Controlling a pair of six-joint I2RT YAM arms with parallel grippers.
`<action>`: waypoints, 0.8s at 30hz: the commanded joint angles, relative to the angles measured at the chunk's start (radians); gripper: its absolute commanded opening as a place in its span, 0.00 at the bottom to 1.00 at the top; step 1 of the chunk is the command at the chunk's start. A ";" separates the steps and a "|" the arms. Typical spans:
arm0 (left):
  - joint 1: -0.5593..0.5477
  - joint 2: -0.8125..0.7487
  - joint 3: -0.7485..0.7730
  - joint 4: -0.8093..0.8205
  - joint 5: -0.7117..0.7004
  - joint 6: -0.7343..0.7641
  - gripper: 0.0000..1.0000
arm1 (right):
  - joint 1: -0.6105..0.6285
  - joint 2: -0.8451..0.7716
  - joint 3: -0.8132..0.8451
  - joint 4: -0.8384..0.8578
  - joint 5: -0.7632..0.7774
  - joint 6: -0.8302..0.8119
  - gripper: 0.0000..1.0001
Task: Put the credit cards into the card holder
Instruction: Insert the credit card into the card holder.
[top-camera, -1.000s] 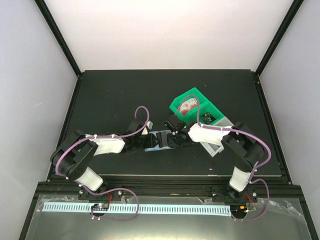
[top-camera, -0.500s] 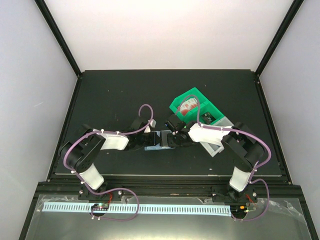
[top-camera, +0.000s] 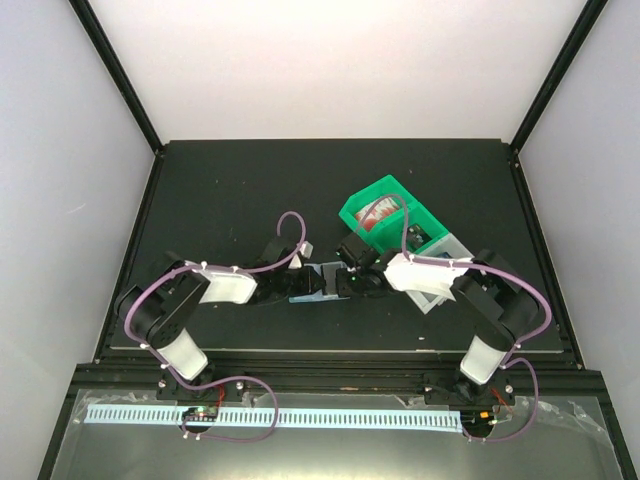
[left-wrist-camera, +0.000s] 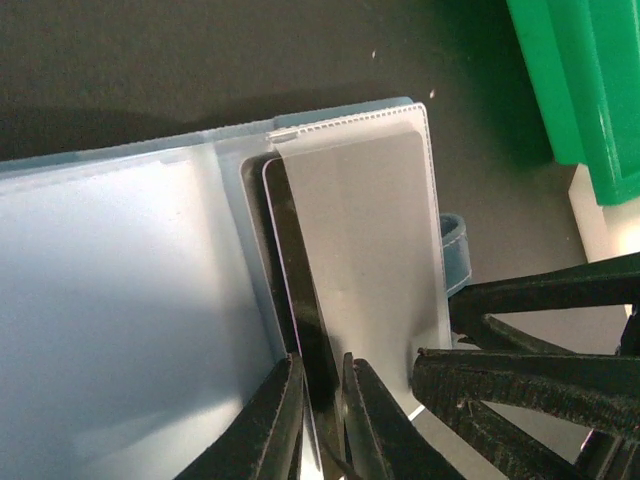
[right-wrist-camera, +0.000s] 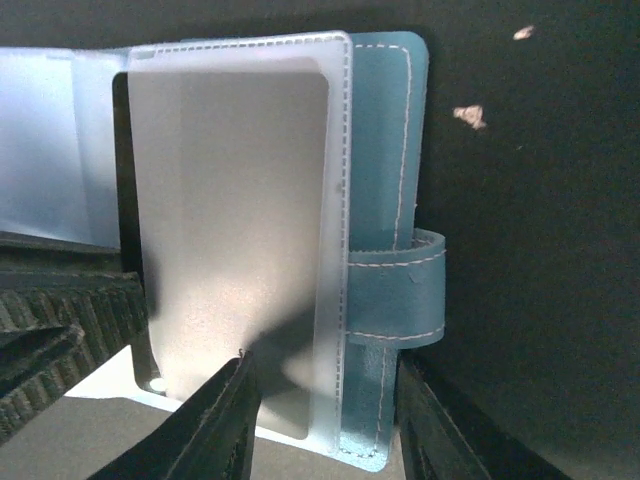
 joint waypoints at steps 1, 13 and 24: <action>-0.026 -0.045 -0.017 -0.079 0.006 -0.016 0.13 | 0.001 -0.022 -0.049 0.060 -0.074 0.045 0.41; -0.042 -0.047 -0.015 -0.064 0.054 -0.012 0.14 | 0.001 -0.028 -0.059 0.094 -0.128 0.042 0.40; -0.042 -0.257 0.059 -0.389 -0.133 0.188 0.48 | -0.029 -0.266 -0.030 -0.115 0.111 0.001 0.47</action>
